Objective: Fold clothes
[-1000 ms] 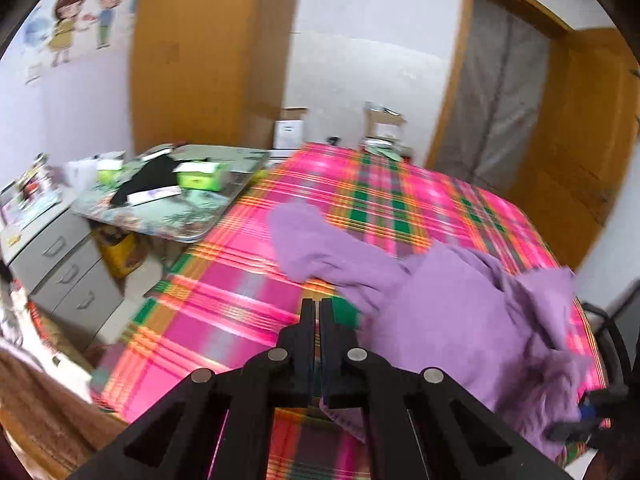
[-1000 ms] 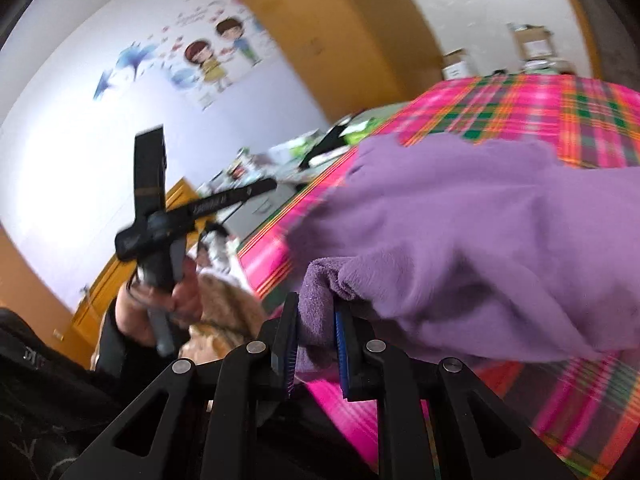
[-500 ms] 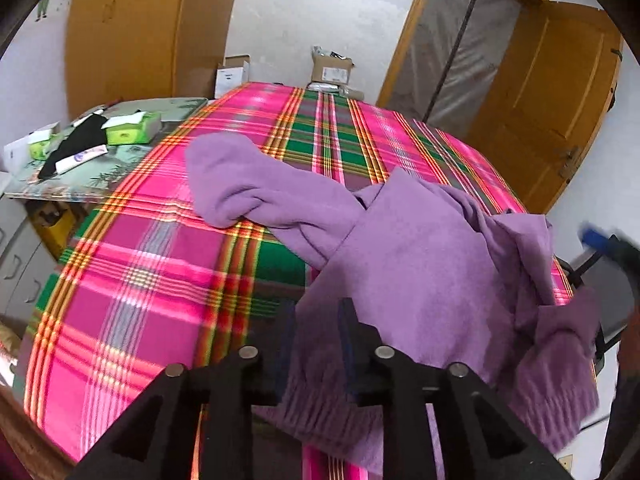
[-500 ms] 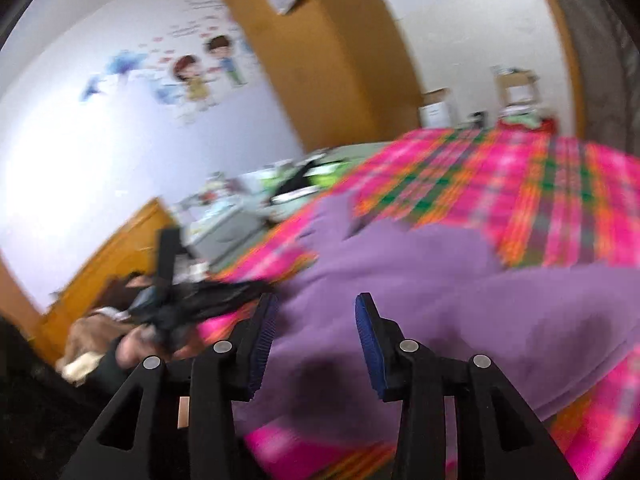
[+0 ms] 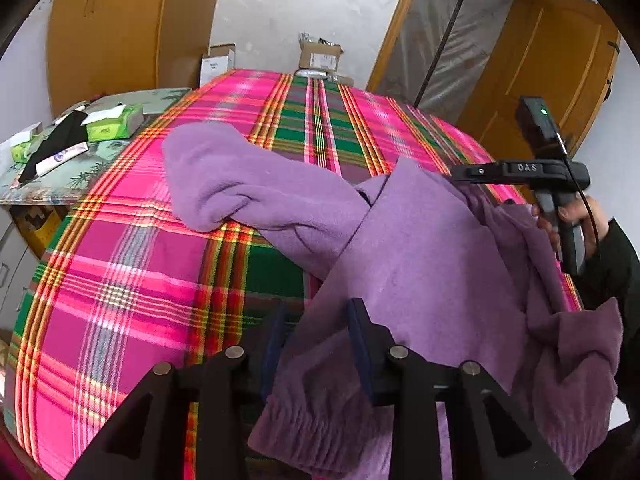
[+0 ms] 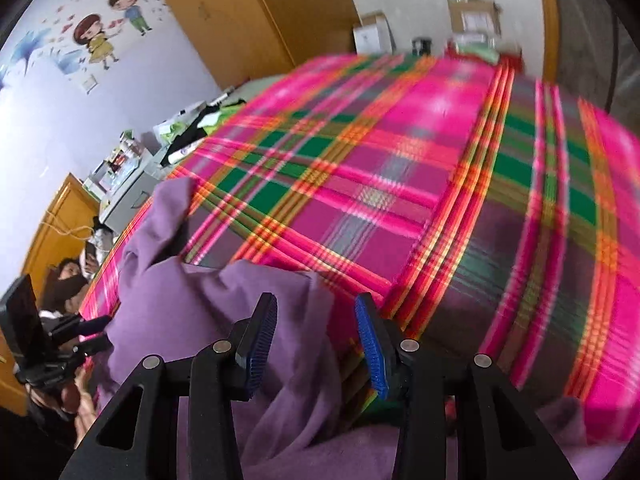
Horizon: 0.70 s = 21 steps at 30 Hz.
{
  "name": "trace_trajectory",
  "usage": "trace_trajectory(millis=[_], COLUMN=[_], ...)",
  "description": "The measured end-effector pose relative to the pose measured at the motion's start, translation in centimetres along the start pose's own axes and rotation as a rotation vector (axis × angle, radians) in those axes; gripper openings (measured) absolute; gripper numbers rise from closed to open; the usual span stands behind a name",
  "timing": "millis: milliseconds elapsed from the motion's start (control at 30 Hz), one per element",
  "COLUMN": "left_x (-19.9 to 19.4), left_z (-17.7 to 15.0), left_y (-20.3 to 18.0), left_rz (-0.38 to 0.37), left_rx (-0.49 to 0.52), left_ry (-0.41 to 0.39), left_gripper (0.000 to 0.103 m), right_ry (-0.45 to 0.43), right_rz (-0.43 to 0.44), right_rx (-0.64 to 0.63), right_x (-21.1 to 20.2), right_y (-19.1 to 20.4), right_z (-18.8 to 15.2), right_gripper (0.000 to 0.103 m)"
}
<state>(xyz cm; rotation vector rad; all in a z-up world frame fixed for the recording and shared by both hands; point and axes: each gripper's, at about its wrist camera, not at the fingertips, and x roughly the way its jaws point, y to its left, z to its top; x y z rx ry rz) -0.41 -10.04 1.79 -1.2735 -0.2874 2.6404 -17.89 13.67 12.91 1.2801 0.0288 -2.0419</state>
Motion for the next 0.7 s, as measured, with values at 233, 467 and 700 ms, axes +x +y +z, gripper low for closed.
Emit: trace_trajectory(millis=[233, 467, 700], left_x=[1.4, 1.2, 1.1], left_z=[0.0, 0.0, -0.3], left_y=[-0.9, -1.2, -4.2], left_rz=[-0.03, -0.04, -0.114], left_rx=[0.037, 0.013, 0.074], left_ry=[0.037, 0.031, 0.029], left_gripper=[0.028, 0.005, 0.004], right_ry=[0.059, -0.171, -0.437], right_rz=[0.04, -0.09, -0.297], right_rx=[-0.02, 0.036, 0.3], right_x=[1.0, -4.4, -15.4], right_y=[0.7, 0.2, -4.6], right_z=[-0.8, -0.9, -6.4], right_gripper=[0.008, 0.006, 0.006])
